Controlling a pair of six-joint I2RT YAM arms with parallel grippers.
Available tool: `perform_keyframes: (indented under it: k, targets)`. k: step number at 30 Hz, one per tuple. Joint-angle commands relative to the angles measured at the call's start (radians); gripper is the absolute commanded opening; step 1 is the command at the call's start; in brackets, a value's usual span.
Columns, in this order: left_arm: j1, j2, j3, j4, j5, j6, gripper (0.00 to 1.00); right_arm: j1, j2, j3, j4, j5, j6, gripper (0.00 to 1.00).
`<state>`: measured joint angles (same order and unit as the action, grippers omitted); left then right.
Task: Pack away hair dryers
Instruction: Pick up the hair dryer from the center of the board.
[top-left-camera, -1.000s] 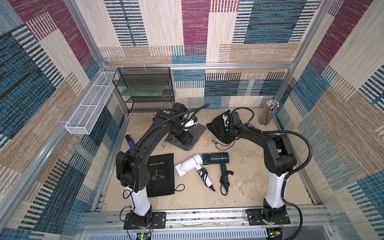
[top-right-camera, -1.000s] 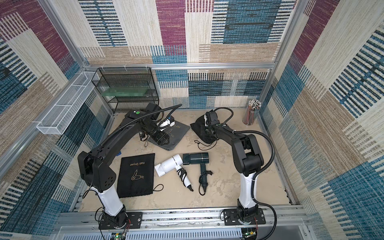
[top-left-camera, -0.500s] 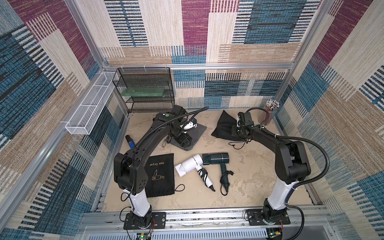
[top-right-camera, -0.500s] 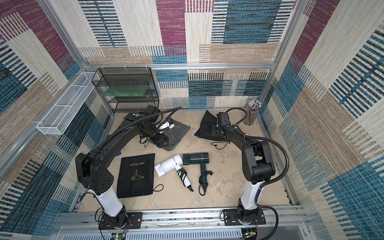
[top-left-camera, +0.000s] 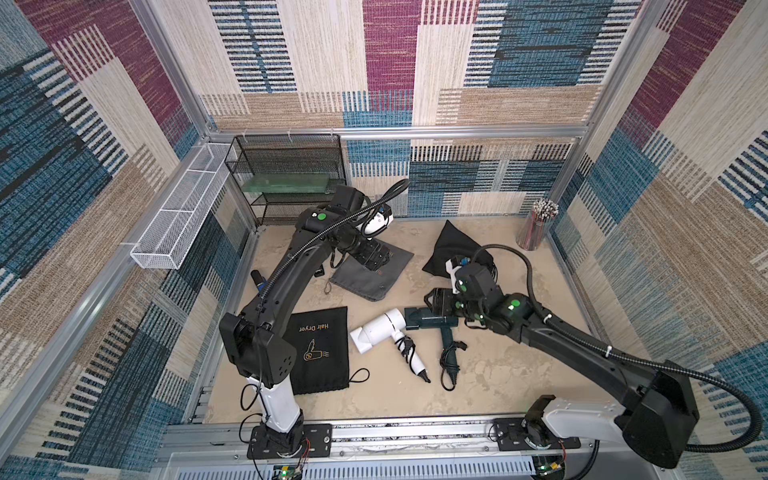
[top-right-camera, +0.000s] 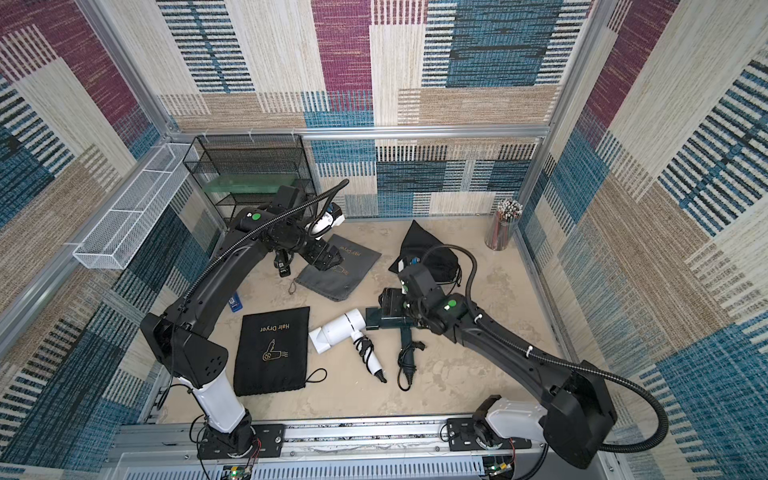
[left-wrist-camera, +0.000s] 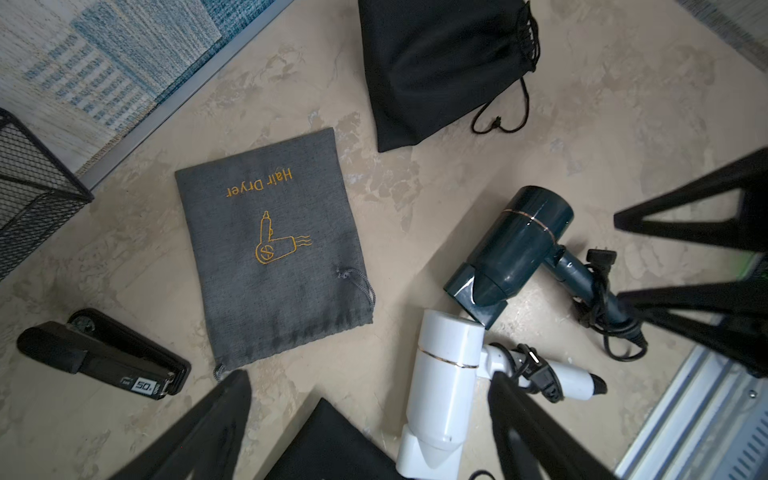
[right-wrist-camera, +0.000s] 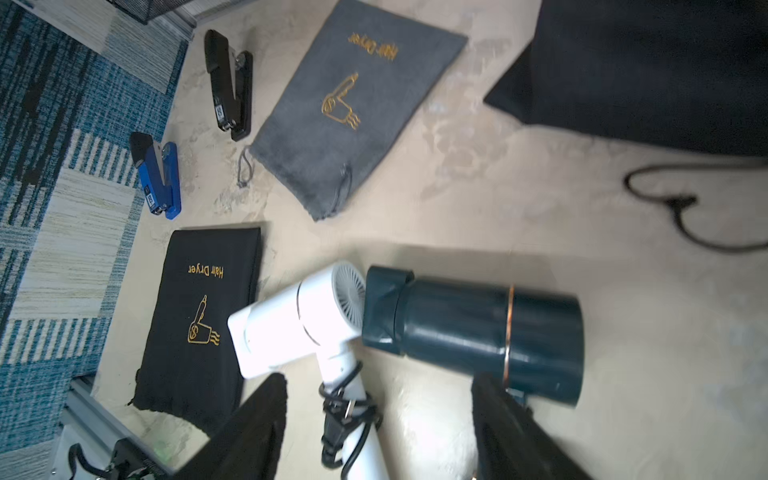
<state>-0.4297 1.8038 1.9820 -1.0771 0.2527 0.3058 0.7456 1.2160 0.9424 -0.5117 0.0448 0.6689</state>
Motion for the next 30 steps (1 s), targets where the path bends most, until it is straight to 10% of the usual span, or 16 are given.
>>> perform_keyframes:
  k: [1,13,30]
  targets:
    - [0.000,0.010,0.012,0.023,0.097,-0.038,0.91,0.113,-0.069,-0.028,-0.127,0.099,0.235,0.72]
    - [-0.002,0.008,-0.054,0.024,0.183,-0.009,0.91,0.201,-0.031,-0.190,-0.191,0.025,0.454,0.69]
    - [-0.005,0.029,-0.063,0.024,0.161,-0.017,0.90,0.061,0.181,-0.176,-0.123,0.084,0.350,0.70]
